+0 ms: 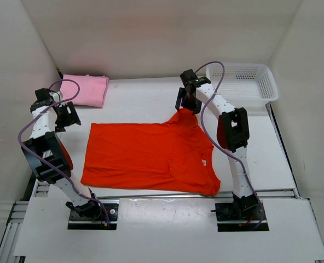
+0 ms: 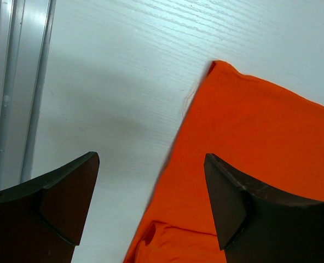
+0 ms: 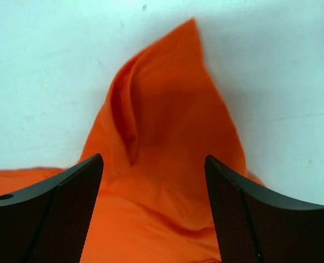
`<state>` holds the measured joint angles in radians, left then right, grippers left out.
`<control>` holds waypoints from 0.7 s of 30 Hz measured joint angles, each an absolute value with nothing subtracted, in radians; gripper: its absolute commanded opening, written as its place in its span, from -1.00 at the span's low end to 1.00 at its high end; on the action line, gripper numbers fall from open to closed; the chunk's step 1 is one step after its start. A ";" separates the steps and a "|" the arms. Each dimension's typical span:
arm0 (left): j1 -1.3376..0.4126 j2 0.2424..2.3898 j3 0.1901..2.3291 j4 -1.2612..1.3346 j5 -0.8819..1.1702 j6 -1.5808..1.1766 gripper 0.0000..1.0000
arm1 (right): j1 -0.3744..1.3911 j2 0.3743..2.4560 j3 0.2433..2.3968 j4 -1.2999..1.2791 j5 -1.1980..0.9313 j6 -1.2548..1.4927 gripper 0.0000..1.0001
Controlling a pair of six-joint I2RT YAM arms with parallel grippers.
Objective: Fold and stack the t-shirts
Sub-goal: Grap the side of the flattened tshirt furthest away from the robot with both arms
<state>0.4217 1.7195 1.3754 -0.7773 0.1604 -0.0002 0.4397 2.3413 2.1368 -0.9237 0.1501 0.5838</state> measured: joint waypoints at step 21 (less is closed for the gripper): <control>0.307 1.903 1.404 -0.747 0.163 0.000 0.99 | 0.398 2.457 2.199 -0.792 0.224 0.735 0.50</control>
